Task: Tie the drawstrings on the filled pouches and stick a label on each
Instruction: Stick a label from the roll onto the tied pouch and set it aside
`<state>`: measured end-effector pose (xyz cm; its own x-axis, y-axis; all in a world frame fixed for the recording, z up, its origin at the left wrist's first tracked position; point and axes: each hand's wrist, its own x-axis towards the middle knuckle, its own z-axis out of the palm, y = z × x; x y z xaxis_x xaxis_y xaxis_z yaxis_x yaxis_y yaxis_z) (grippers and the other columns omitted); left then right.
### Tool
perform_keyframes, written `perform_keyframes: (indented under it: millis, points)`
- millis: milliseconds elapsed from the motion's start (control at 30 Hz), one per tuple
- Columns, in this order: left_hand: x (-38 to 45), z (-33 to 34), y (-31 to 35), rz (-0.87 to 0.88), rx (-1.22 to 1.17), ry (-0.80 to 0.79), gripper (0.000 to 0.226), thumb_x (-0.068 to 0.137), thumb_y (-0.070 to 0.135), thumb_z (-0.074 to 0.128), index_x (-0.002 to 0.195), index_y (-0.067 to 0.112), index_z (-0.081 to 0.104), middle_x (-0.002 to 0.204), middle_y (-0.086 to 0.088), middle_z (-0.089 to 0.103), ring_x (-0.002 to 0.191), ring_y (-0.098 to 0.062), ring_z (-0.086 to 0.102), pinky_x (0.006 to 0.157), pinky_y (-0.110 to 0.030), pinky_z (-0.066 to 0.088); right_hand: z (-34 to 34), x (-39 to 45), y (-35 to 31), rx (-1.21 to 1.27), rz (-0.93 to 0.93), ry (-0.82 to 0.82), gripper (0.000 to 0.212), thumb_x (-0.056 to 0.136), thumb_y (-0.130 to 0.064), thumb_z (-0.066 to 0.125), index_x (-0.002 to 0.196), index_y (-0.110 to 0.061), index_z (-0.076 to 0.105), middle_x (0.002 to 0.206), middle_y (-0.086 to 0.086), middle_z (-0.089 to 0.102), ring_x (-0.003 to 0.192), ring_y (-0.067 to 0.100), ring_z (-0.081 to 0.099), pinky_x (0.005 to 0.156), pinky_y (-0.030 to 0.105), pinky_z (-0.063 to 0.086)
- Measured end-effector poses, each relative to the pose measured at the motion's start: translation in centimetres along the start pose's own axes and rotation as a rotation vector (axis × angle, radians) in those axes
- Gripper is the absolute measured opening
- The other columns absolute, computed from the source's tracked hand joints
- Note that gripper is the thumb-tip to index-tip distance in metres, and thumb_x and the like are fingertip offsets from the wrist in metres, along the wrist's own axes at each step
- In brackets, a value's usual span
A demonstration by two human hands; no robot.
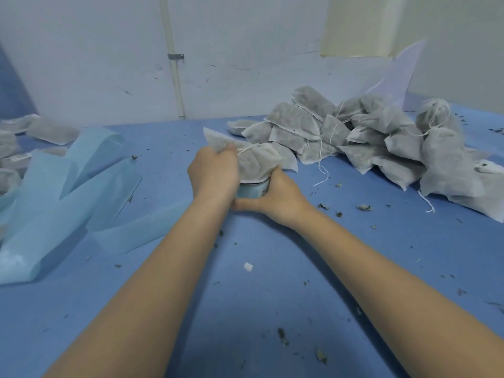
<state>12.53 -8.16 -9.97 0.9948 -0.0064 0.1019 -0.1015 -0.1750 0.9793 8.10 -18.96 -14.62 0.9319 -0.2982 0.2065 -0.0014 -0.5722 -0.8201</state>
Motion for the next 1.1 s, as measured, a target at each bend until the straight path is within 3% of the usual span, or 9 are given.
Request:
perform_keyframes:
  millis: [67,133,200,300,433,633,767,933,1100]
  points:
    - [0.2,-0.1,0.0,-0.011,-0.032,0.007,0.025,0.088,0.029,0.056,0.097,0.006,0.059,0.107,-0.013,0.061,0.105,-0.034,0.058,0.09,-0.045,0.051,-1.4,-0.5,0.5,0.011,0.056,-0.096,0.075,0.062,-0.034,0.089,0.123,-0.022,0.048,0.099,-0.02,0.058,0.079,-0.006,0.054,0.074,0.012,0.042]
    - [0.2,-0.1,0.0,-0.019,-0.039,0.002,0.029,0.088,0.028,0.056,0.103,0.005,0.06,0.109,-0.013,0.061,0.106,-0.034,0.058,0.09,-0.045,0.05,-2.7,-1.1,0.9,0.07,0.079,-0.109,0.068,0.072,-0.019,0.083,0.133,-0.016,0.052,0.106,-0.01,0.065,0.084,0.006,0.063,0.081,0.022,0.045]
    - [0.1,0.0,-0.1,-0.016,-0.036,-0.005,0.03,0.089,0.029,0.056,0.106,0.004,0.06,0.11,-0.013,0.06,0.106,-0.033,0.057,0.091,-0.045,0.05,-3.3,-1.6,1.2,0.057,0.037,-0.065,0.046,0.077,-0.014,0.078,0.121,-0.018,0.065,0.107,-0.007,0.071,0.091,0.004,0.067,0.087,0.02,0.046]
    - [0.0,0.0,-0.1,-0.002,0.0,-0.009,0.032,0.09,0.03,0.054,0.108,0.004,0.06,0.11,-0.011,0.06,0.104,-0.032,0.057,0.091,-0.044,0.05,-2.9,-1.7,0.9,-0.007,0.005,0.035,0.026,0.076,-0.018,0.08,0.101,-0.02,0.075,0.087,-0.013,0.071,0.078,-0.003,0.064,0.075,0.007,0.043]
    - [-0.3,0.0,-0.1,0.023,0.05,0.006,0.026,0.091,0.032,0.052,0.1,0.007,0.057,0.107,-0.009,0.059,0.101,-0.031,0.056,0.09,-0.042,0.049,-2.3,-1.4,0.8,-0.027,-0.003,0.125,0.021,0.073,-0.02,0.082,0.094,-0.015,0.077,0.08,-0.012,0.069,0.072,-0.006,0.062,0.073,0.005,0.043]
    - [-0.7,0.0,0.1,0.03,0.068,0.019,0.021,0.093,0.03,0.05,0.082,0.013,0.047,0.077,0.004,0.043,0.09,-0.027,0.05,0.078,-0.033,0.042,-1.9,-1.6,0.9,0.002,0.018,0.215,0.011,0.072,-0.016,0.082,0.081,-0.015,0.077,0.068,-0.007,0.069,0.062,0.003,0.06,0.07,0.015,0.048]
    - [-0.6,0.0,0.1,0.032,0.074,0.021,0.017,0.093,0.029,0.05,0.088,0.013,0.048,0.076,0.005,0.044,0.088,-0.026,0.048,0.076,-0.032,0.041,-1.9,-1.8,0.8,0.016,0.036,0.255,0.018,0.069,-0.018,0.084,0.062,-0.025,0.069,0.05,-0.013,0.061,0.051,0.001,0.055,0.061,0.012,0.045]
    - [-0.6,0.0,0.0,0.02,0.071,0.023,0.016,0.092,0.029,0.051,0.091,0.013,0.048,0.087,-0.001,0.047,0.089,-0.026,0.048,0.076,-0.031,0.039,-1.8,-2.0,0.8,-0.12,0.023,0.27,0.021,0.074,-0.028,0.082,0.062,-0.024,0.065,0.058,-0.015,0.06,0.06,0.005,0.056,0.062,0.01,0.041]
    - [-0.8,-0.1,0.3,0.0,0.057,0.017,0.023,0.093,0.028,0.051,0.077,0.013,0.043,0.074,0.004,0.04,0.087,-0.026,0.047,0.074,-0.032,0.04,-1.4,-2.7,0.2,-0.252,-0.069,0.225,0.014,0.081,-0.026,0.075,0.074,-0.015,0.068,0.073,0.002,0.071,0.072,0.014,0.064,0.067,0.009,0.04]
